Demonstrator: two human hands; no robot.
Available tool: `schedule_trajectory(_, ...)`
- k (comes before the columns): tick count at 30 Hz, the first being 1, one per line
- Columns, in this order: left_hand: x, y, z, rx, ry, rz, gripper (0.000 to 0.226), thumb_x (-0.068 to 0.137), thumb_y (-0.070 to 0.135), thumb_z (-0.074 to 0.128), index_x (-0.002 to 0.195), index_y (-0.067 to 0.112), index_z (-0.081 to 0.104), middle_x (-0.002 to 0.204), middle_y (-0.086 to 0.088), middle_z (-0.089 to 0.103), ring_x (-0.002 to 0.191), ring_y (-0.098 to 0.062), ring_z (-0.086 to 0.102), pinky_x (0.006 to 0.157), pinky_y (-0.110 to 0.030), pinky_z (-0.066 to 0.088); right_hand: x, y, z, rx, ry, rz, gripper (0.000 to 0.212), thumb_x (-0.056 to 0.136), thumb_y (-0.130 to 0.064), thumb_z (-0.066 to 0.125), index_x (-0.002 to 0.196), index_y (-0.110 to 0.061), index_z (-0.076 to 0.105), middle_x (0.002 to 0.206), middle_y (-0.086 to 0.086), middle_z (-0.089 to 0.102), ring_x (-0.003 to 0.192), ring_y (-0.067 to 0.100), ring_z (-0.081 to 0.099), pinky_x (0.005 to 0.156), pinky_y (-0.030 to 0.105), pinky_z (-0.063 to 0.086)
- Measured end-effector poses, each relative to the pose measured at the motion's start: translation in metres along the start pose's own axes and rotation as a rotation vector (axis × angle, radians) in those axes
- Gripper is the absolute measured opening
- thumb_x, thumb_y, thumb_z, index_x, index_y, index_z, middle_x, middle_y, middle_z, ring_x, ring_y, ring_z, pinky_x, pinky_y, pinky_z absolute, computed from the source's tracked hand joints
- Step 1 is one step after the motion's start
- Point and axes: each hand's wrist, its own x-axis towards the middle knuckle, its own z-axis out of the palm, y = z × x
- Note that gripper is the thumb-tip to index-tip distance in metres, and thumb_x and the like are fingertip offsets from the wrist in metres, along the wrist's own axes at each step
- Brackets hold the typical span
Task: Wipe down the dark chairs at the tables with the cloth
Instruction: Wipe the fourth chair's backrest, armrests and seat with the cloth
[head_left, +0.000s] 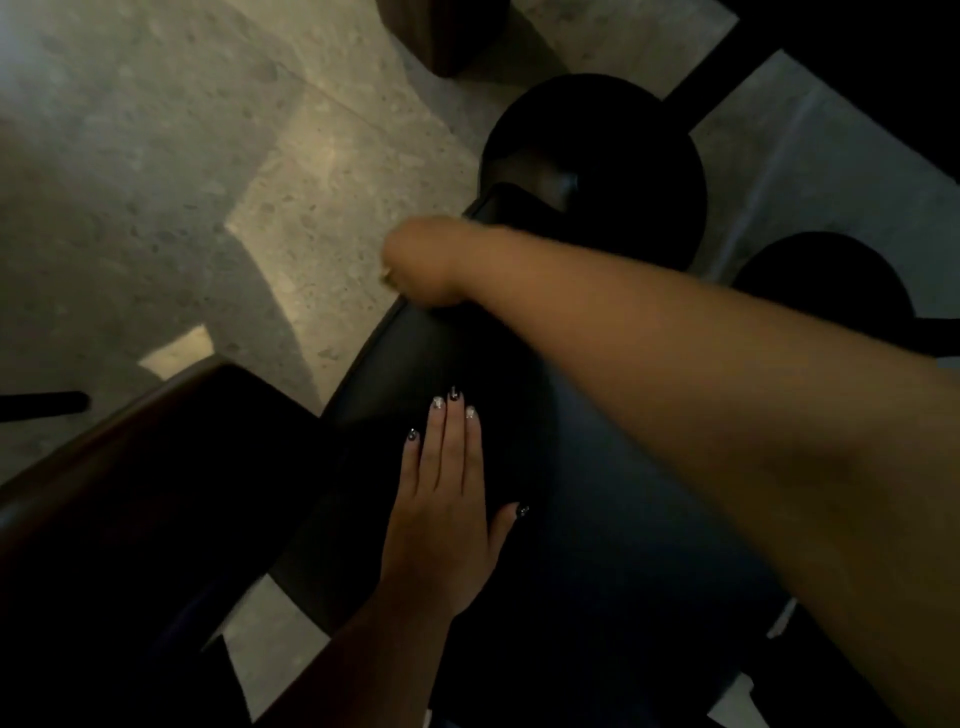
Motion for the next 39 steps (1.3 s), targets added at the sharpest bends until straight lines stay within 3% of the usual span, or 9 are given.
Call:
schedule_trajectory(3, 0.002, 0.005, -0.002, 0.049, -0.065, -0.029, 0.098, 0.085, 0.055, 0.055, 0.152, -0.002, 0.010, 0.160, -0.023, 0.008, 0.148, -0.036, 0.008, 0.117, -0.050, 0.016, -0.009, 0.034, -0.022, -0.059, 0.153, 0.095, 0.022, 0.092, -0.013, 0.048, 0.106, -0.006, 0.064, 0.113, 0.016, 0.061, 0.093, 0.030, 0.059, 0.071, 0.030, 0.041)
schedule_trajectory(8, 0.003, 0.011, -0.001, 0.033, -0.058, -0.049, 0.105, 0.081, 0.050, 0.066, 0.151, -0.004, 0.011, 0.159, -0.024, 0.008, 0.148, -0.037, 0.007, 0.117, -0.053, 0.016, -0.007, 0.051, -0.015, 0.098, 0.471, 0.456, 0.034, 0.090, -0.007, 0.044, 0.120, -0.011, 0.061, 0.130, 0.013, 0.051, 0.120, 0.033, 0.049, 0.093, 0.040, 0.042)
schedule_trajectory(11, 0.004, 0.012, 0.000, 0.036, -0.086, -0.065, 0.110, 0.080, 0.050, 0.067, 0.152, -0.004, 0.003, 0.160, -0.023, 0.001, 0.149, -0.036, 0.000, 0.117, -0.053, 0.010, -0.014, 0.069, -0.010, 0.238, 0.568, 0.600, 0.033, 0.092, -0.009, 0.042, 0.118, -0.012, 0.062, 0.126, 0.014, 0.055, 0.116, 0.033, 0.053, 0.091, 0.037, 0.044)
schedule_trajectory(14, 0.009, 0.013, -0.003, 0.000, -0.110, -0.069, 0.114, 0.081, 0.050, 0.064, 0.152, 0.000, -0.010, 0.161, -0.019, -0.012, 0.148, -0.032, -0.014, 0.118, -0.052, 0.000, -0.048, 0.082, 0.004, 0.278, 0.651, 0.612, 0.029, 0.089, -0.006, 0.042, 0.108, -0.005, 0.064, 0.116, 0.019, 0.060, 0.109, 0.037, 0.057, 0.090, 0.037, 0.046)
schedule_trajectory(21, 0.032, 0.031, -0.021, -0.015, -0.117, -0.037, 0.127, 0.077, 0.047, 0.072, 0.147, 0.007, -0.027, 0.159, -0.016, -0.019, 0.145, -0.031, -0.025, 0.118, -0.049, -0.007, -0.167, 0.128, 0.063, 0.275, 0.740, 0.712, 0.025, 0.090, 0.002, 0.038, 0.101, 0.005, 0.061, 0.106, 0.026, 0.061, 0.105, 0.037, 0.055, 0.090, 0.035, 0.036)
schedule_trajectory(26, 0.060, 0.040, -0.035, 0.001, -0.121, 0.147, 0.118, 0.081, 0.044, 0.069, 0.150, 0.005, -0.019, 0.160, -0.015, -0.018, 0.145, -0.030, -0.024, 0.119, -0.049, -0.004, -0.232, 0.165, 0.091, 0.285, 0.541, 0.973, 0.024, 0.090, -0.001, 0.040, 0.098, 0.008, 0.060, 0.108, 0.029, 0.059, 0.099, 0.041, 0.059, 0.079, 0.036, 0.045)
schedule_trajectory(30, 0.083, 0.049, -0.036, 0.067, -0.195, 0.254, 0.122, 0.080, 0.052, 0.068, 0.149, 0.011, -0.024, 0.158, -0.007, -0.026, 0.143, -0.026, -0.030, 0.117, -0.047, -0.006, -0.280, 0.181, 0.119, 0.179, 0.449, 1.032, 0.022, 0.088, 0.003, 0.041, 0.098, 0.011, 0.058, 0.105, 0.031, 0.060, 0.104, 0.039, 0.055, 0.078, 0.039, 0.042)
schedule_trajectory(35, 0.103, 0.051, -0.030, 0.275, -0.250, 0.221, 0.132, 0.074, 0.075, 0.055, 0.142, 0.006, -0.034, 0.154, -0.012, -0.033, 0.143, -0.033, -0.029, 0.111, -0.063, -0.006, -0.318, 0.181, 0.148, 0.255, 0.659, 1.143, 0.021, 0.087, 0.008, 0.039, 0.087, 0.014, 0.060, 0.095, 0.035, 0.059, 0.093, 0.043, 0.055, 0.072, 0.043, 0.041)
schedule_trajectory(39, 0.109, 0.038, -0.041, 0.414, -0.192, 0.267, 0.126, 0.076, 0.083, 0.033, 0.131, 0.002, -0.047, 0.153, -0.016, -0.033, 0.142, -0.035, -0.029, 0.108, -0.065, -0.010, -0.307, 0.165, 0.142, 0.379, 0.879, 1.206, 0.023, 0.089, 0.005, 0.040, 0.087, 0.015, 0.060, 0.097, 0.033, 0.059, 0.096, 0.044, 0.054, 0.085, 0.042, 0.040)
